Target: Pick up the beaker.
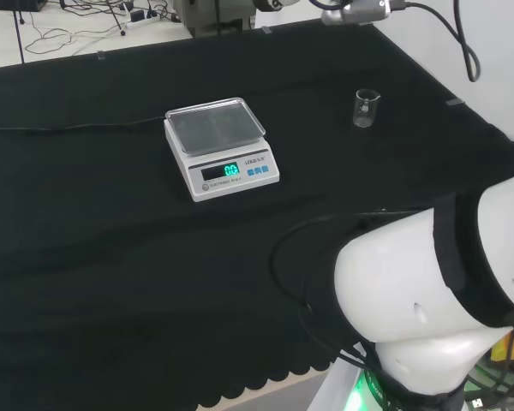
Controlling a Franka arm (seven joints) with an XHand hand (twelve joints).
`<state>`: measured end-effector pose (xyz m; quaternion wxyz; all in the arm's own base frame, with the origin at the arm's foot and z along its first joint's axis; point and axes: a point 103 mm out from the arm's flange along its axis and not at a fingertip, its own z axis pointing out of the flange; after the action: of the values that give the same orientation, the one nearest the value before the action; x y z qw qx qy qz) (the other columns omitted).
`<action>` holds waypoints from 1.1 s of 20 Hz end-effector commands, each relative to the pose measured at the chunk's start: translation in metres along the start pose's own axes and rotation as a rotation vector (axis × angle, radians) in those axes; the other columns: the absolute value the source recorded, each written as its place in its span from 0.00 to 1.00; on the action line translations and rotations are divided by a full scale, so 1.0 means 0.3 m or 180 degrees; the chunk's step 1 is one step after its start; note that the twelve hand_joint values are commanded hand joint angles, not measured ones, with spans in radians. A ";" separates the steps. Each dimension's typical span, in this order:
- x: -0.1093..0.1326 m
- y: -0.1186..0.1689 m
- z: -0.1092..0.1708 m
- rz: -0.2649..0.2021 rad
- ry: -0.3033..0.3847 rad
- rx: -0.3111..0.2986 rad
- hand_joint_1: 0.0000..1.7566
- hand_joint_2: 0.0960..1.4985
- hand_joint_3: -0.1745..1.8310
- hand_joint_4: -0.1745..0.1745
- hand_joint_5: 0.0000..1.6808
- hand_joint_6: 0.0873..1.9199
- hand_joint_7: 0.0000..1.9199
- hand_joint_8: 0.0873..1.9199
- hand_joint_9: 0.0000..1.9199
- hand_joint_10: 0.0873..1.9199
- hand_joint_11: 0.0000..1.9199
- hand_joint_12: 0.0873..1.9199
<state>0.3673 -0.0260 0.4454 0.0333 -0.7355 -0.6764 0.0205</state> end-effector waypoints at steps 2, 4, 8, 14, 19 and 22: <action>-0.116 0.143 0.053 0.0038 0.0060 0.0061 0.32 0.64 0.17 0.44 0.33 0.10 0.16 0.31 0.21 0.37 0.00 0.73; -0.158 0.166 0.088 0.0036 0.0034 0.0055 0.32 0.64 0.17 0.44 0.33 0.10 0.16 0.31 0.21 0.37 0.00 0.73; -0.211 0.231 0.150 0.0045 0.0016 0.0159 0.32 0.63 0.18 0.44 0.32 0.14 0.16 0.31 0.21 0.37 0.00 0.73; -0.312 0.338 0.242 0.0108 0.0034 0.0203 0.33 0.61 0.22 0.43 0.29 0.22 0.16 0.31 0.21 0.38 0.00 0.72; -0.379 0.411 0.315 0.0144 -0.0013 0.0320 0.34 0.60 0.23 0.43 0.30 0.24 0.17 0.31 0.21 0.38 0.00 0.72; -0.417 0.444 0.353 0.0127 -0.0001 0.0395 0.34 0.60 0.23 0.43 0.30 0.25 0.17 0.31 0.21 0.38 0.00 0.72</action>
<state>0.4594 -0.1232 0.3468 0.0770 -0.7440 -0.6610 0.0595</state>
